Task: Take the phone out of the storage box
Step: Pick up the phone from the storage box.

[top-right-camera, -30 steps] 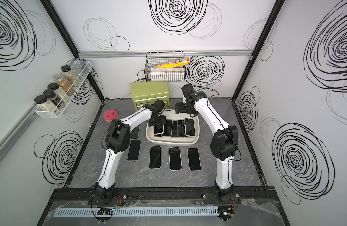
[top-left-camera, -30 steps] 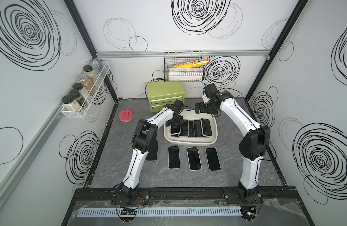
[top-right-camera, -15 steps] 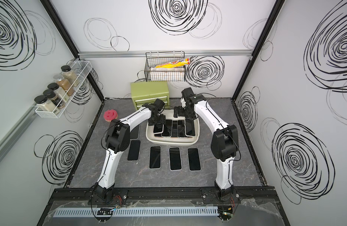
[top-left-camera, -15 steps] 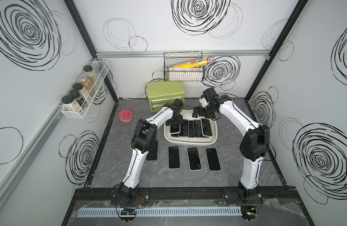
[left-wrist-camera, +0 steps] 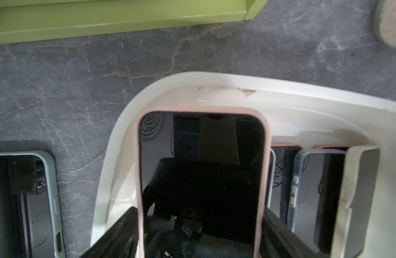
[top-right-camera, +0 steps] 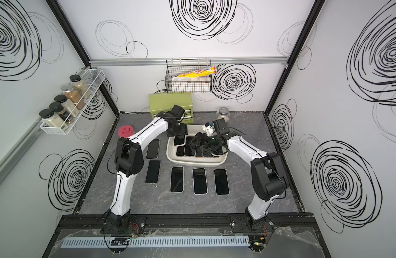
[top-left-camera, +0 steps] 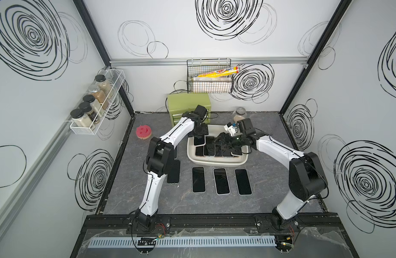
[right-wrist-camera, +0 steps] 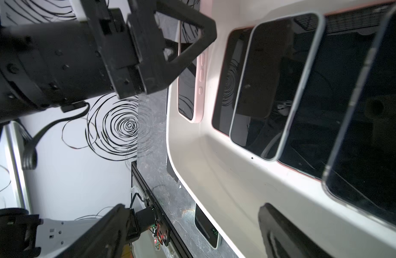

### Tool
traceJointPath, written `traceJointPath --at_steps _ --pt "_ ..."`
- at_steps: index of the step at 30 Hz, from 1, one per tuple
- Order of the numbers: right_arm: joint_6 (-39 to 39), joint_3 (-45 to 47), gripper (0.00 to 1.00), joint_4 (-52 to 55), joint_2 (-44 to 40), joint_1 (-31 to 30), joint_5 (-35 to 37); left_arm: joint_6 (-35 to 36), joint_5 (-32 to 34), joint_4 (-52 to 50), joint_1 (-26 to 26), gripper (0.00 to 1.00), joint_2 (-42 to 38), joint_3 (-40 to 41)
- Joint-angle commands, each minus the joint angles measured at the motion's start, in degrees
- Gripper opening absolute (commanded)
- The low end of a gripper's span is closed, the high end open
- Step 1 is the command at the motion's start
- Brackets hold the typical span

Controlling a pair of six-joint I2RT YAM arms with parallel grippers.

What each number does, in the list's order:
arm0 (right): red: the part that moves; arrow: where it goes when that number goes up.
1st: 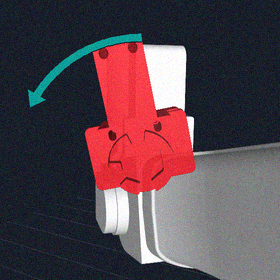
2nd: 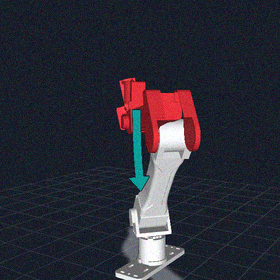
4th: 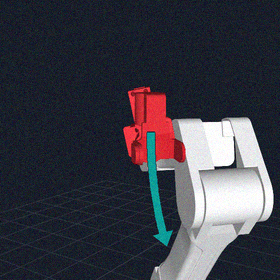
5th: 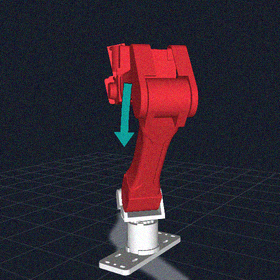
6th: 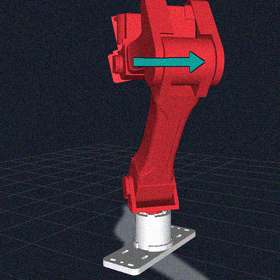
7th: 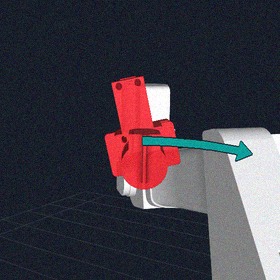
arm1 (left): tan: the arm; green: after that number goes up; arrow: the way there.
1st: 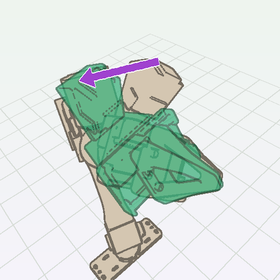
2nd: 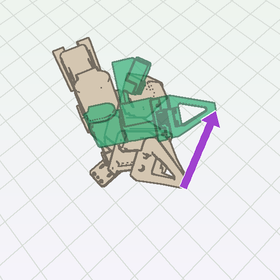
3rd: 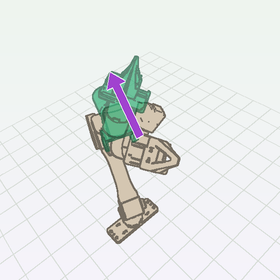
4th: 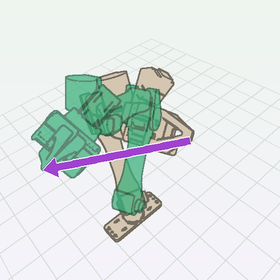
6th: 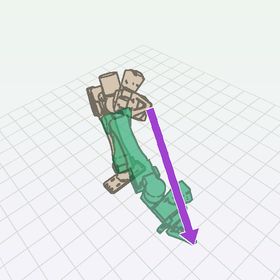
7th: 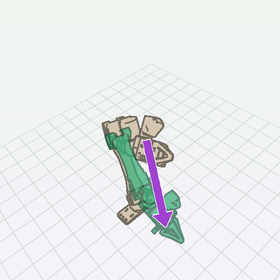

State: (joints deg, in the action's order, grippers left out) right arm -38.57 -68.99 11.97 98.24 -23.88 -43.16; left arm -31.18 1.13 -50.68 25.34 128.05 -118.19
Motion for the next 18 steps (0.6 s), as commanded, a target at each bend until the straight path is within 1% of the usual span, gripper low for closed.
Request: traceJointPath --at_steps 1,5,12,18 --pt "-2.30 -0.22 0.92 -8.87 1.95 -0.16 -3.61 -0.43 -1.97 -0.64 0.53 0.42 -4.39 -1.87" --pt "-4.04 1.62 0.92 -14.03 2.76 -0.33 -3.36 -1.20 -3.37 -1.17 1.92 0.42 -6.02 -1.71" --pt "-4.96 1.86 0.87 -18.30 5.88 -1.25 -3.51 -2.56 -6.37 -1.03 3.36 0.40 -8.23 -0.59" --pt "-5.34 0.81 0.85 -19.75 7.53 -2.05 -3.48 -3.09 -7.53 -1.00 4.41 0.39 -9.35 0.45"
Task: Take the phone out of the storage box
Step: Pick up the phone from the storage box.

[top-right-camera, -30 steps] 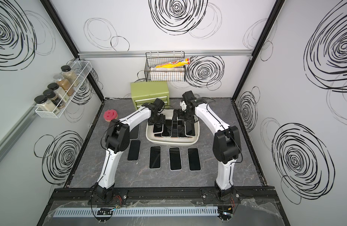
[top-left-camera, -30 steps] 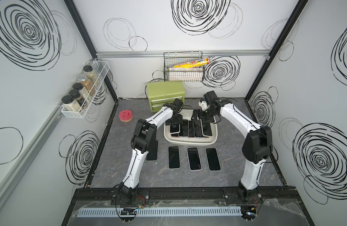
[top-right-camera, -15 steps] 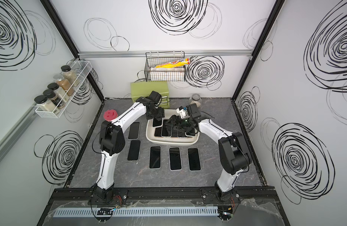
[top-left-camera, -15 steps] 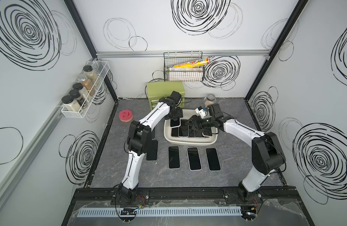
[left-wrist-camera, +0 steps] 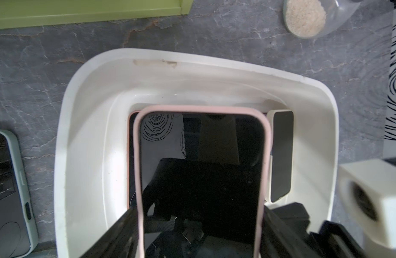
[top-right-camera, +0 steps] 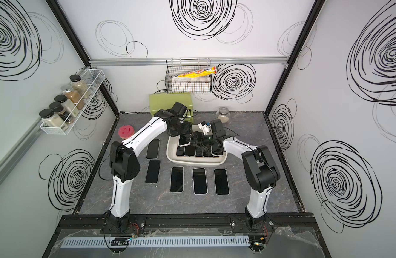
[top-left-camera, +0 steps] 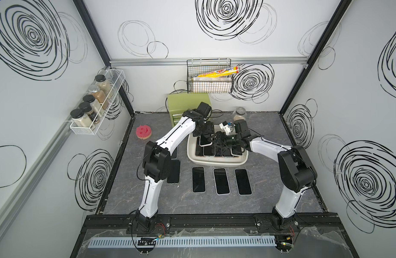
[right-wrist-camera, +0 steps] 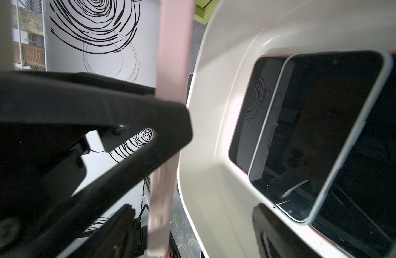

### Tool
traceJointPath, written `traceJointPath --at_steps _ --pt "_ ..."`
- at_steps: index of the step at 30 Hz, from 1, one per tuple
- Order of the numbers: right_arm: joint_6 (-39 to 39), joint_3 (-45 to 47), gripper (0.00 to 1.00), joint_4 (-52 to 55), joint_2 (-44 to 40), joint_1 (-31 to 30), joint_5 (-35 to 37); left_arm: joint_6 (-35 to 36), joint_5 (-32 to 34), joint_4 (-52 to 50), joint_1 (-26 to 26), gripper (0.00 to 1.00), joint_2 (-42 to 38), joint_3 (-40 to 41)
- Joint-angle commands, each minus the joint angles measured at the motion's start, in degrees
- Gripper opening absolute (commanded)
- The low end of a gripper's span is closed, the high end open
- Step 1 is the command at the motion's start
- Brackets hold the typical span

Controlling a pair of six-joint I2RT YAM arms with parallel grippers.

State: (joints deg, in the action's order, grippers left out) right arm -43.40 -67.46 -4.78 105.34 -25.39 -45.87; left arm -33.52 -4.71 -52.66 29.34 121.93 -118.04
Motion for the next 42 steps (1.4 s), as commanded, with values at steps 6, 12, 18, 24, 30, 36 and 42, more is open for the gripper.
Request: traceJointPath --at_steps 6,12,18,24,30,36,42 --pt "-2.99 -1.08 0.80 -6.09 1.11 -0.54 0.16 -1.53 -2.78 1.51 1.35 0.38 -4.04 1.75" --pt "-7.06 -0.55 0.69 -12.24 1.58 -0.54 0.60 -1.82 -3.68 2.12 1.37 0.37 -4.76 3.11" --pt "-12.28 0.77 0.41 -20.36 2.32 -0.80 -1.07 -2.51 -5.04 3.46 1.49 0.37 -5.31 5.33" --pt "-13.52 1.73 0.16 -21.40 2.61 -0.80 -2.08 -2.21 -5.84 3.61 1.32 0.37 -5.52 6.21" --pt "-14.34 3.56 0.00 -22.12 1.33 -0.89 -3.44 -2.79 -6.67 4.49 0.18 0.43 -6.77 6.29" --pt "-12.00 5.64 0.00 -18.18 -2.55 -0.89 -2.86 -4.80 -10.44 6.15 -2.32 0.78 -7.84 5.24" --pt "-5.68 7.48 0.00 -6.69 -9.89 -0.85 -0.14 -8.08 -12.34 10.00 -5.59 0.99 -10.16 4.40"
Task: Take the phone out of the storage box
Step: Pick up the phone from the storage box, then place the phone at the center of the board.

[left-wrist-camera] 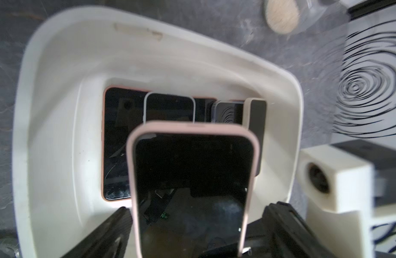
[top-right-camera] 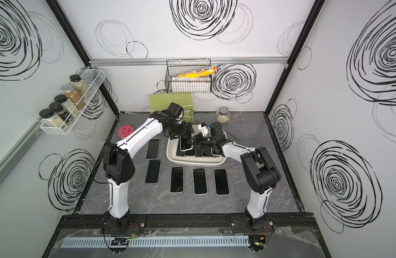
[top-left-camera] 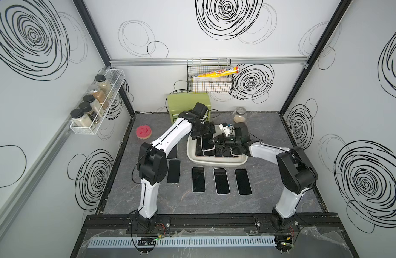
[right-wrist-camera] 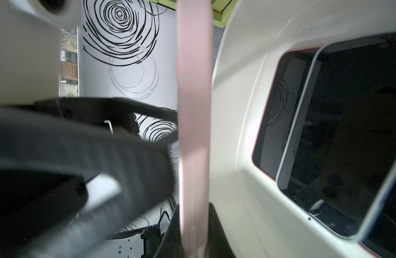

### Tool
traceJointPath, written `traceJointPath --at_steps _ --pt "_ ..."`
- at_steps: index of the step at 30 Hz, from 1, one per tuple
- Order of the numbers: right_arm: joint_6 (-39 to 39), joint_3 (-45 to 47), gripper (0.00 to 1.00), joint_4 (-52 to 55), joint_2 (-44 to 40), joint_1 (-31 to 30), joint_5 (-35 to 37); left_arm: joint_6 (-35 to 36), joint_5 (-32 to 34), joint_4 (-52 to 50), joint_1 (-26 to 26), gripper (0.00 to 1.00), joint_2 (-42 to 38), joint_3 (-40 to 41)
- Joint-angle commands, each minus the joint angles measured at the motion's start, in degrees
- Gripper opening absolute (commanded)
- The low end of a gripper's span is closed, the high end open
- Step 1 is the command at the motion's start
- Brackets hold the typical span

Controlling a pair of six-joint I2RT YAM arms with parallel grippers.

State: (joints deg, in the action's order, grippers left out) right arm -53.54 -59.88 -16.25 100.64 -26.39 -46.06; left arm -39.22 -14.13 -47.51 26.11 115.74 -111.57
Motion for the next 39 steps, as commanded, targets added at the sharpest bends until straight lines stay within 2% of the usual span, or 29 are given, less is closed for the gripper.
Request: traceJointPath --at_steps 1,7,12,18,23,30,35,39 --pt "5.63 -0.15 0.00 7.33 -6.28 0.20 0.44 -2.70 -2.92 5.16 -2.91 0.99 -4.23 -2.64" --pt "13.73 0.75 0.00 24.06 -16.90 1.30 6.28 -3.09 -2.49 6.91 -5.37 0.99 -5.40 -5.81" --pt "21.51 1.33 0.00 47.26 -26.01 6.29 14.76 -1.11 -1.90 8.49 -3.77 0.99 -7.73 -1.69" --pt "21.20 6.84 0.00 60.11 -35.53 9.25 26.79 -0.13 -2.82 13.22 -0.93 0.99 -11.94 8.14" --pt "20.49 8.87 0.00 68.64 -38.56 10.50 35.76 1.23 -4.42 15.80 -0.76 0.99 -15.38 14.45" --pt "20.50 9.28 0.00 73.02 -37.94 12.35 43.22 3.10 -6.80 18.28 -0.97 0.99 -17.90 20.54" --pt "20.44 7.86 0.00 68.64 -33.47 13.32 44.30 4.35 -8.79 19.65 -1.64 0.99 -18.26 22.86" --pt "23.35 4.63 0.00 64.56 -28.34 14.86 45.11 5.17 -10.29 20.50 -2.66 0.99 -18.44 24.83"
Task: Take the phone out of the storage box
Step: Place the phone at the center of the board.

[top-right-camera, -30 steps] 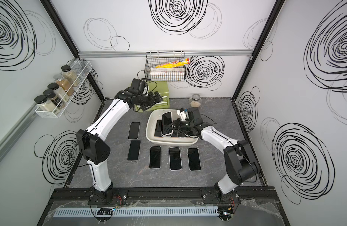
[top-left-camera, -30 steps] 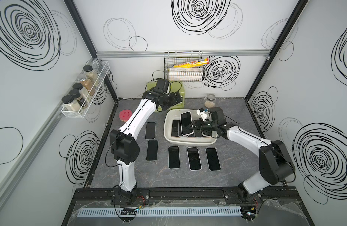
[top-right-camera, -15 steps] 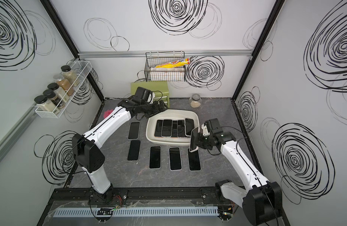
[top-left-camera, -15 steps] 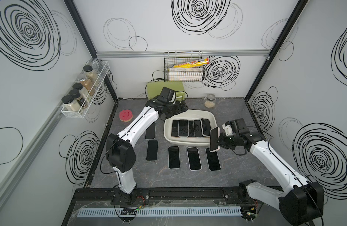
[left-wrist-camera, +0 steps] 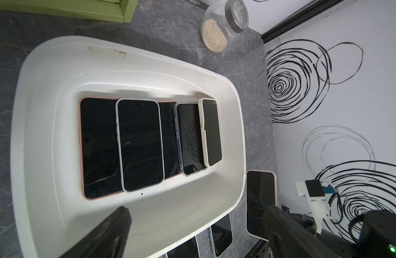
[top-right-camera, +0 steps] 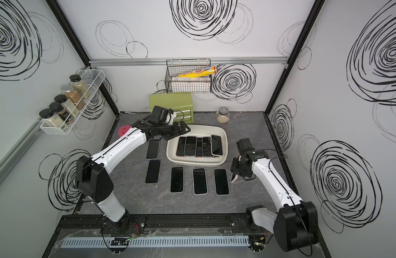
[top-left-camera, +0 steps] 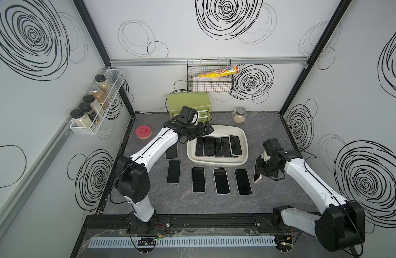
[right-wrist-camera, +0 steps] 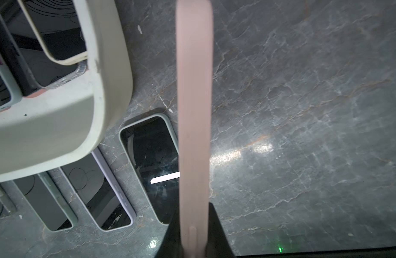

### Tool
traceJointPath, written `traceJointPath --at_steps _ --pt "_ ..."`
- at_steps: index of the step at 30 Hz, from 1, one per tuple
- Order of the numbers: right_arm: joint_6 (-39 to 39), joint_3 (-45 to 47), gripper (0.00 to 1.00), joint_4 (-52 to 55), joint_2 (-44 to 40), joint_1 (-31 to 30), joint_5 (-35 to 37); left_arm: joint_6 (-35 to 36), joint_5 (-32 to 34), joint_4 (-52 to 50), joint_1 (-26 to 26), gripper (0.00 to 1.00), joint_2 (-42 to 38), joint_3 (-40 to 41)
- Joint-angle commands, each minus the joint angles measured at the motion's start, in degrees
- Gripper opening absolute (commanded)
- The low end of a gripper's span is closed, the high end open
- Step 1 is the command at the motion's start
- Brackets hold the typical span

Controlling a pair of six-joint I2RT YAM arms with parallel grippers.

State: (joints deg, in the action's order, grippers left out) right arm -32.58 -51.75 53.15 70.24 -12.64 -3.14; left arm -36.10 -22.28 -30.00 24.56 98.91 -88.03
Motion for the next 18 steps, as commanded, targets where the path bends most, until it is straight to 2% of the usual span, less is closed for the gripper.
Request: traceJointPath --at_steps 1,8,14,16,18 --pt "3.52 -4.06 0.00 -6.67 3.80 1.71 1.92 2.17 -2.23 2.89 -1.33 0.99 -1.57 1.73" --pt "13.34 -12.99 0.00 -12.41 17.16 7.12 -1.08 2.37 -2.16 3.63 -1.80 0.99 -2.51 4.42" --pt "21.68 -18.27 0.00 -16.10 25.11 10.56 -4.54 2.85 -1.32 3.22 -2.49 0.99 -2.79 4.72" --pt "24.13 -18.99 0.00 -17.56 26.86 12.40 -8.60 3.38 -0.80 2.68 -2.73 0.99 -2.80 4.62" --pt "26.06 -19.53 0.00 -18.58 28.29 13.77 -9.77 3.65 -0.19 2.21 -2.91 0.99 -2.78 4.62"
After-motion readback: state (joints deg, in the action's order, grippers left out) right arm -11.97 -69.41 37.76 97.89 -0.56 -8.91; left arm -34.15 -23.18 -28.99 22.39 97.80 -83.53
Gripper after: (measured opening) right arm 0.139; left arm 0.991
